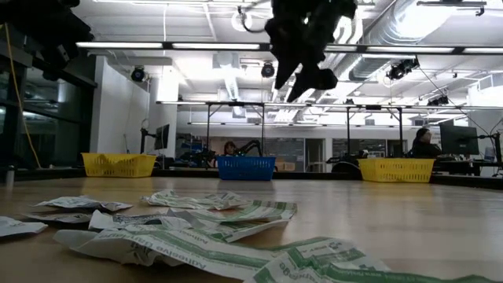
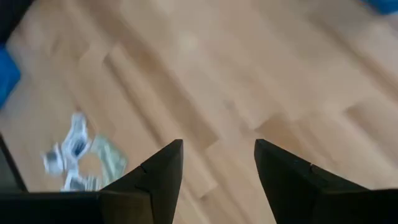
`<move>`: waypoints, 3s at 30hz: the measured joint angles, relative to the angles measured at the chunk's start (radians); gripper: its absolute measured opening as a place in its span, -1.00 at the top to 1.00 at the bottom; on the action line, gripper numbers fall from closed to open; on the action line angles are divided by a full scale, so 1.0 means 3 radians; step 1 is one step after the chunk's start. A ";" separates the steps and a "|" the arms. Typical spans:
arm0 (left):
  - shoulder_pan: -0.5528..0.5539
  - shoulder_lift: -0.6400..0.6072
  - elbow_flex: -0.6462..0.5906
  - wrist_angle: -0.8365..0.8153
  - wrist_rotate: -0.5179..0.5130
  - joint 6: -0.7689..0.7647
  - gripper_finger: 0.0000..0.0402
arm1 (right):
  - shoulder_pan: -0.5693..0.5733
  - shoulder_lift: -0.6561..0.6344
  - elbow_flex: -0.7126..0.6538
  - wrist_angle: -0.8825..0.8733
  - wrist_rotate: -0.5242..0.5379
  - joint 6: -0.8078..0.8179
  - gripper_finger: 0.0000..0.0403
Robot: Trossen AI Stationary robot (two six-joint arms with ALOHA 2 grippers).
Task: Pick & Place First Aid Supplies
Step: Put the green bandage pack into the top blue bin
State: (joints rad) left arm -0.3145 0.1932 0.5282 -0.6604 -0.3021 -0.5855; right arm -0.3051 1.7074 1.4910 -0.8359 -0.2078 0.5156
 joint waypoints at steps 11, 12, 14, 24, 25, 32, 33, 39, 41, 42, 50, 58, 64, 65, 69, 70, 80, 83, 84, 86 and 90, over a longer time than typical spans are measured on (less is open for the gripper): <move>0.0000 0.0490 0.0000 0.0028 0.0316 0.0068 0.73 | 0.1025 0.0025 -0.0001 0.0048 0.0653 0.0439 0.04; 0.0000 0.0556 0.0000 0.0029 0.0338 0.0068 0.73 | 0.1081 0.0041 -0.0001 0.0049 0.0702 0.0496 0.04; 0.0000 0.0684 0.0000 0.0044 0.0354 0.0014 0.73 | 0.1180 0.0053 -0.0002 0.0032 0.0749 0.0691 0.04; 0.0000 0.1646 0.0000 0.1028 0.0557 -0.0243 0.73 | 0.1623 0.0363 -0.0004 0.0017 0.0750 0.1711 0.04; 0.0000 0.1788 0.0000 0.1158 0.0565 -0.0250 0.73 | 0.1669 0.0395 -0.0005 0.0010 0.0758 0.1772 0.04; 0.0000 0.2820 0.0000 0.2025 0.0824 -0.0470 0.73 | 0.1942 0.0570 -0.0005 -0.0003 0.0901 0.2039 0.05; 0.0000 0.2961 0.0000 0.2162 0.0880 -0.0524 0.73 | 0.1968 0.0588 -0.0005 0.0010 0.0901 0.2066 0.05; 0.0000 0.3664 -0.0001 0.3064 0.1136 -0.0743 0.73 | 0.2048 0.0710 -0.0003 0.0228 0.0897 0.2123 0.05; 0.0000 0.3824 0.0001 0.3225 0.1136 -0.0835 0.73 | 0.2045 0.0760 -0.0003 0.0403 0.0875 0.2120 0.05; 0.0000 0.3894 0.0001 0.3271 0.1135 -0.0876 0.73 | 0.2045 0.0779 -0.0003 0.0492 0.0857 0.2107 0.05; 0.0000 0.4212 0.0000 0.3353 0.1088 -0.1191 0.73 | 0.1919 0.0925 0.0000 0.0746 0.0863 0.2016 0.05; 0.0000 0.4254 0.0000 0.3326 0.1049 -0.1295 0.73 | 0.1802 0.1180 0.0000 0.1086 0.0713 0.1945 0.05; 0.0000 0.4254 -0.0001 0.3312 0.1037 -0.1295 0.73 | 0.1800 0.1298 0.0000 0.1165 0.0730 0.1944 0.05; 0.0000 0.4254 -0.0001 0.3313 0.1037 -0.1295 0.73 | 0.1800 0.1309 0.0000 0.1171 0.0729 0.1940 0.05; 0.0000 0.4254 -0.0001 0.3287 0.1036 -0.1295 0.73 | 0.1800 0.1361 0.0000 0.1253 0.0724 0.1921 0.05; 0.0000 0.4254 -0.0001 0.3275 0.1036 -0.1295 0.73 | 0.1801 0.1380 0.0000 0.1283 0.0717 0.1920 0.05; 0.0000 0.4254 0.0000 0.3159 0.1064 -0.1295 0.73 | 0.1800 0.1553 0.0011 0.1540 0.0518 0.1943 0.06; 0.0000 0.4254 0.0000 0.3127 0.1065 -0.1294 0.73 | 0.1798 0.1556 0.0011 0.1512 0.0531 0.1943 0.16; 0.0000 0.4254 0.0000 0.3125 0.1066 -0.1295 0.73 | 0.1797 0.1559 0.0011 0.1497 0.0544 0.1944 0.22; 0.0000 0.4254 0.0000 0.3126 0.1065 -0.1295 0.73 | 0.1782 0.1560 0.0010 0.1470 0.0573 0.1944 0.35; 0.0000 0.4254 0.0000 0.3112 0.1065 -0.1294 0.74 | 0.1759 0.1565 0.0008 0.1419 0.0575 0.1922 0.67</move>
State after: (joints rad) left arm -0.3145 1.4693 0.5282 0.2732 0.0174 -0.9738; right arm 0.2226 2.1769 1.4933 -0.4102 -0.0352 1.0921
